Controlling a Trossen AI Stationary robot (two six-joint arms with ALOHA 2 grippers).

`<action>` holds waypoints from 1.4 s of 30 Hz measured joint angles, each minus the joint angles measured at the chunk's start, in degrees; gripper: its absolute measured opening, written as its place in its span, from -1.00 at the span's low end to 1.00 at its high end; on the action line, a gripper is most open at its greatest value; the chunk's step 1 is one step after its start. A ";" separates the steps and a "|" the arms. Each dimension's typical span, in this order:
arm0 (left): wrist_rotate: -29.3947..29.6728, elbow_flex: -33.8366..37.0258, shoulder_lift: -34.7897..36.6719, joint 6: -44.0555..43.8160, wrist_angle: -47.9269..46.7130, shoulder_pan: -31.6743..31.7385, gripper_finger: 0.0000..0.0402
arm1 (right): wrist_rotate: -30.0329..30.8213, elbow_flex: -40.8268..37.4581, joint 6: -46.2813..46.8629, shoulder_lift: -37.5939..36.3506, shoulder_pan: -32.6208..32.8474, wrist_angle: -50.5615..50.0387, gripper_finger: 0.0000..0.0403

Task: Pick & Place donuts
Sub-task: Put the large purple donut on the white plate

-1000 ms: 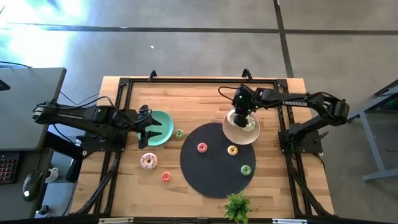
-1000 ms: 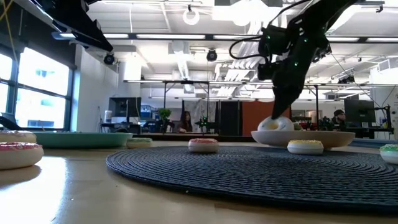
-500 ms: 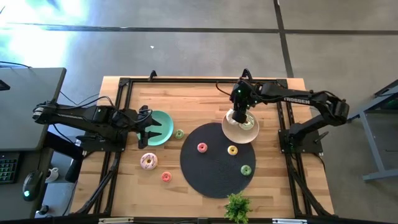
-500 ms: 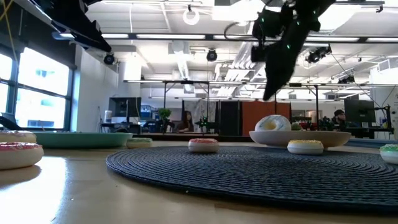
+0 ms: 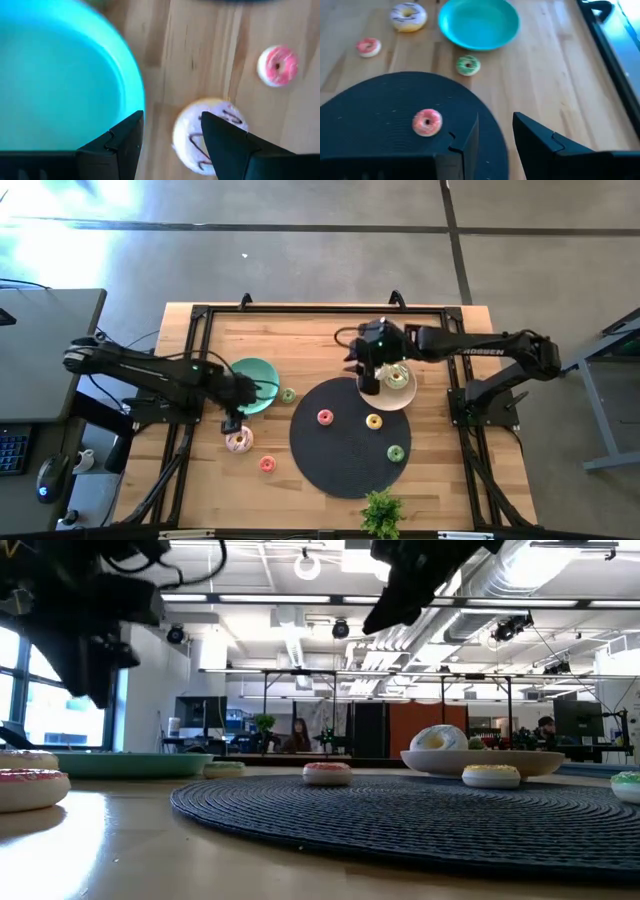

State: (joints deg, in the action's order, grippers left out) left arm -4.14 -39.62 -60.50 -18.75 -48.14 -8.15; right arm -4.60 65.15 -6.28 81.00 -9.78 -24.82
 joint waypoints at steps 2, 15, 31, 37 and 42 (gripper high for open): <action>-1.24 0.02 -3.56 -3.22 -1.47 -1.16 -0.02 | 0.13 -0.79 -0.05 0.01 1.66 1.37 -0.41; 2.65 0.04 -16.21 -7.45 -2.40 -12.33 -0.02 | 3.15 -1.36 -0.20 0.01 5.01 3.47 -0.41; 1.01 -2.97 -14.91 -12.17 -1.96 -14.39 -0.02 | 3.10 -1.36 -0.21 0.01 4.92 6.27 -0.41; 1.81 -2.14 -15.59 -14.48 0.53 -14.41 -0.02 | 3.09 -1.36 -0.21 0.01 4.92 6.27 -0.41; 1.97 1.59 -15.52 -14.94 5.22 -14.39 -0.02 | 3.08 -1.36 -2.03 0.04 5.03 6.42 -0.41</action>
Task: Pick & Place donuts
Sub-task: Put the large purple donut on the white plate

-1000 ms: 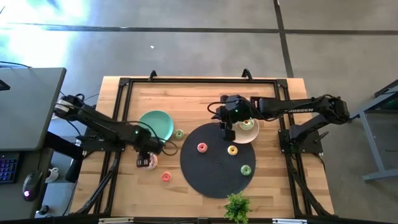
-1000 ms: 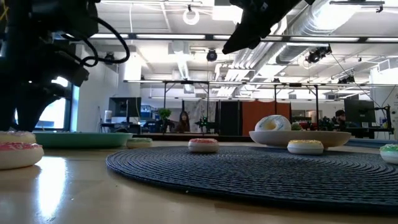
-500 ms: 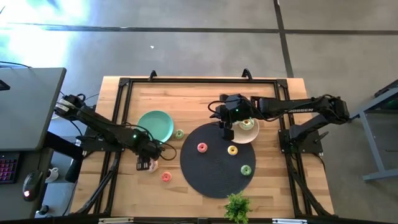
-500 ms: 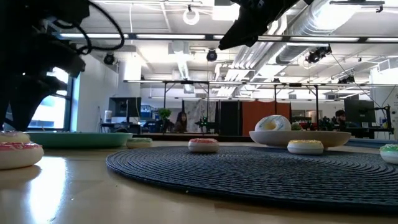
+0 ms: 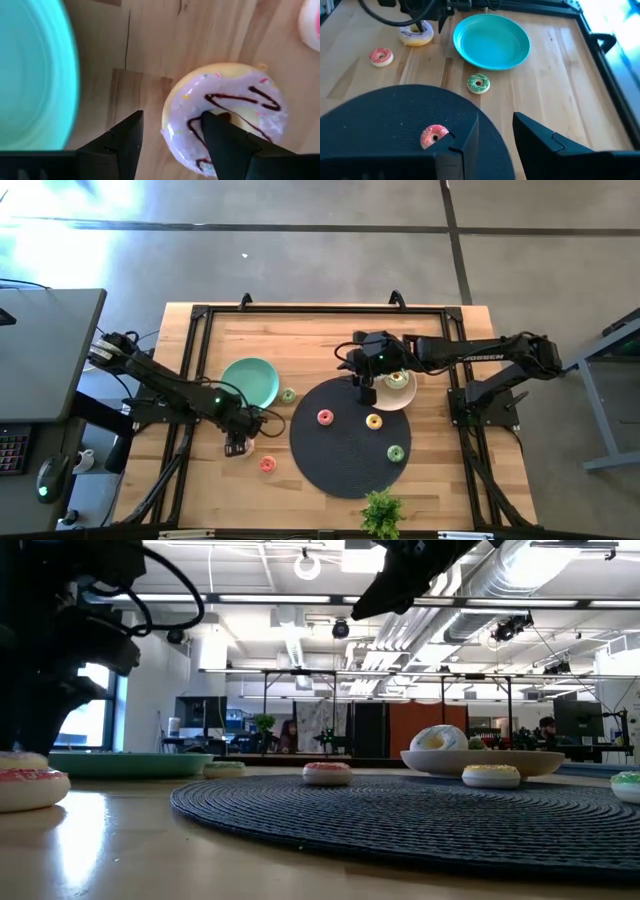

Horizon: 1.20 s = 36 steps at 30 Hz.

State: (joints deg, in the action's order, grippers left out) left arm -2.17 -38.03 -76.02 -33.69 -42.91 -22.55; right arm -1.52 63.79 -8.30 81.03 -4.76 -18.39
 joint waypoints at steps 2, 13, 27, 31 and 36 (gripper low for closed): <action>-0.71 1.41 0.01 -0.11 2.06 0.02 -0.03 | -0.06 0.00 -3.40 0.00 0.49 0.64 -0.41; -4.12 -0.81 -0.03 0.10 3.28 0.02 -0.91 | -0.32 0.00 -20.76 0.00 3.65 10.71 -0.41; -4.32 -22.41 0.34 14.48 -1.78 9.99 -0.96 | -2.24 -0.04 -44.78 8.89 12.45 15.61 -0.41; -5.07 -26.16 -0.53 19.44 -1.24 15.50 -0.98 | 6.76 -0.04 -52.30 12.49 15.71 20.17 -0.41; -12.74 -26.92 -3.35 23.68 -1.10 21.31 -0.99 | 12.45 -0.04 -58.08 14.33 17.66 21.74 -0.41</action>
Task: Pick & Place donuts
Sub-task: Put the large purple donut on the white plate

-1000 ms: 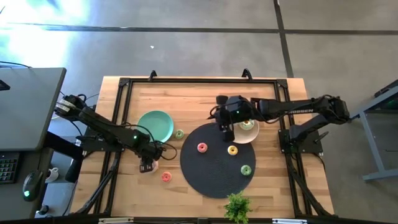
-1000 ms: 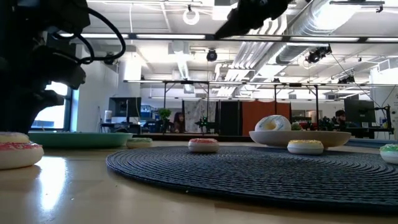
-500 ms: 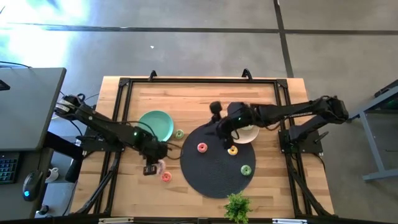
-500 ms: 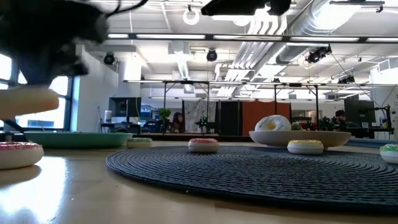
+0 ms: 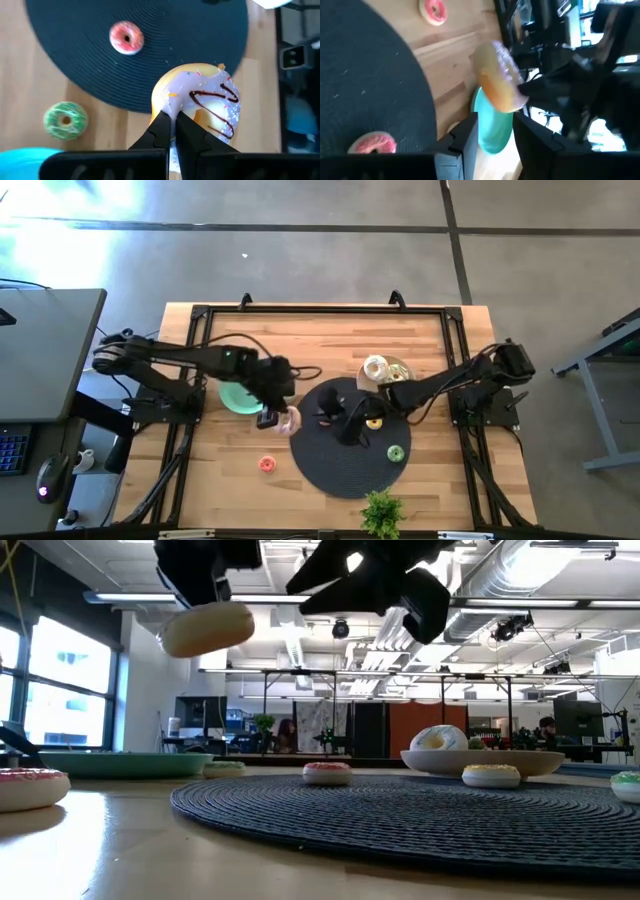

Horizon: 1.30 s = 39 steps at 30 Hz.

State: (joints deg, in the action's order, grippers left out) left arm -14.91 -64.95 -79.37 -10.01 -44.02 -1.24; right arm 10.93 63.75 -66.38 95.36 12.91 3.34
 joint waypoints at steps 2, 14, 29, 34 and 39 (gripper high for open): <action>-4.01 0.00 -1.64 0.86 1.44 1.62 -0.99 | -1.51 0.00 0.01 0.03 0.02 1.15 -0.41; -17.59 0.00 -7.02 7.04 10.42 4.33 -0.99 | -2.66 0.00 2.22 0.05 0.04 6.14 -0.41; -18.37 0.01 -7.04 7.20 10.08 4.26 -1.00 | -5.97 0.02 12.88 0.05 0.80 4.99 0.05; -22.22 0.02 -7.04 6.79 12.15 4.26 -1.00 | -7.23 0.02 6.20 0.43 1.88 4.94 0.10; -24.40 0.05 -7.04 5.14 16.74 4.24 -1.00 | -8.41 0.04 2.00 3.17 2.55 6.72 0.05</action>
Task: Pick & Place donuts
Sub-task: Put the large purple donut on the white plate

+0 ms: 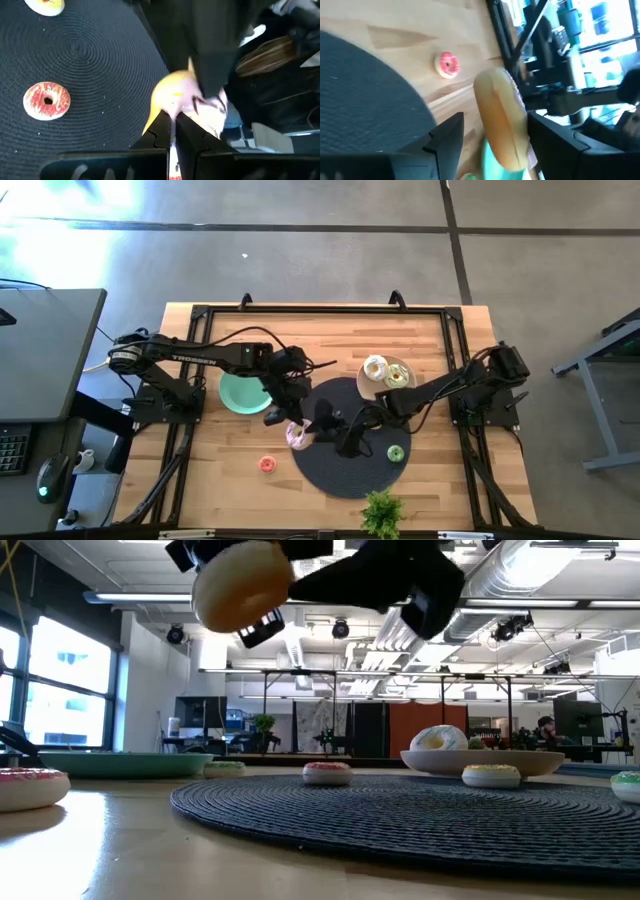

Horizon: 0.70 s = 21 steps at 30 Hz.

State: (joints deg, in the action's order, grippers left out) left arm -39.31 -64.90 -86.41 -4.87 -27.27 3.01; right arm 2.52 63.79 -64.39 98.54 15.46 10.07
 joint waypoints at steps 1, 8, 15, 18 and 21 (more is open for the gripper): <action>-0.05 0.02 -0.02 -0.15 0.41 0.00 -1.00 | 0.85 0.00 -0.81 0.27 0.23 1.38 0.04; -1.45 0.06 -1.13 -1.46 1.44 -0.02 -1.00 | 1.98 0.00 -3.78 1.12 0.86 6.63 -0.02; -1.73 -0.02 -0.96 -1.43 2.87 -0.02 -1.00 | 2.40 0.00 -3.59 1.12 0.66 3.47 -0.18; -1.42 -0.01 -0.96 -1.44 3.13 -0.02 -0.98 | 2.14 0.00 -3.62 1.12 0.64 2.20 -0.32; -0.52 -0.02 -0.98 -1.59 3.07 -0.07 -0.88 | 0.98 0.00 -2.42 1.12 0.59 1.61 -0.47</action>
State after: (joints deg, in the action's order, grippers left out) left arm -39.83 -64.93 -87.39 -6.46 -24.21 2.94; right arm 3.50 63.79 -66.81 99.66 16.05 11.68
